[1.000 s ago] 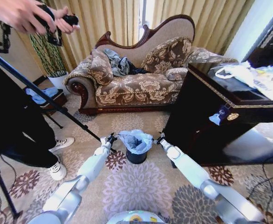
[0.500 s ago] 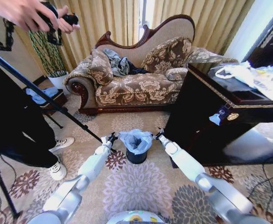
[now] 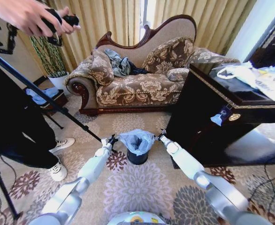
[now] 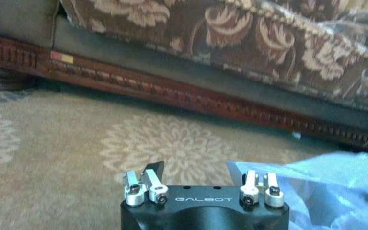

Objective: Place a garbage bag over the trash bin.

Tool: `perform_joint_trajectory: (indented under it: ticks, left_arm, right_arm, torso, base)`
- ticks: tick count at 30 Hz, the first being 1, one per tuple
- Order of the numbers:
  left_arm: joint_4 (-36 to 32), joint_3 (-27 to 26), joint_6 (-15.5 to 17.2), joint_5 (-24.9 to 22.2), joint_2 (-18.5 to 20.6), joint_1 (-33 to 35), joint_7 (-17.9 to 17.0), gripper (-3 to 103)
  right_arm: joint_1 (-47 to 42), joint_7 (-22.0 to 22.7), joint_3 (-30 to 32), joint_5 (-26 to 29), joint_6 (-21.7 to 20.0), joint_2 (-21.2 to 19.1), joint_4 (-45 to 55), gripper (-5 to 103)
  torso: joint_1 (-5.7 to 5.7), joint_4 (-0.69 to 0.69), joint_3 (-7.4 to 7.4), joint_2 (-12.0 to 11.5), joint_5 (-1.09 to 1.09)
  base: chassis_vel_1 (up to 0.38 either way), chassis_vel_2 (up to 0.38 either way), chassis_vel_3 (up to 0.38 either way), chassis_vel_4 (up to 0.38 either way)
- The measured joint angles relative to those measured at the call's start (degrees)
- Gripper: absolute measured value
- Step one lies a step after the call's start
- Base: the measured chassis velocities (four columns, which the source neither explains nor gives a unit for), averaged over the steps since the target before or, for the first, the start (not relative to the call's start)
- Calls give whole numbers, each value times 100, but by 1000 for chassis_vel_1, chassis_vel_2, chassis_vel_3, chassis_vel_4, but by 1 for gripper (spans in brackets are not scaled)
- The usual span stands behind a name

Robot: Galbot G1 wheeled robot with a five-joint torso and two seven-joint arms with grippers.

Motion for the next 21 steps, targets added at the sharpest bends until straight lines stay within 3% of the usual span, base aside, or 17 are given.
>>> perform_joint_trajectory:
  ticks: [10, 18, 21]
  left_arm:
    - [118, -159, 29, -361, -18, -179, 32, 72]
    - [277, -74, 189, -506, -99, -219, -124, 74]
    - [321, -15, 278, -491, -144, -171, -196, 71]
  right_arm:
    - [49, -43, 35, 185, 508, 255, -416, 83]
    - [128, 54, 31, 176, 539, 375, -644, 83]
    - [124, 71, 34, 101, 454, 380, -648, 85]
  torso:
    - [0, 0, 0, 0, 0]
    - [0, 0, 0, 0, 2]
    - [0, 2, 0, 0, 1]
  base:
    - [0, 0, 0, 0]
    - [0, 0, 0, 0]
    - [0, 0, 0, 0]
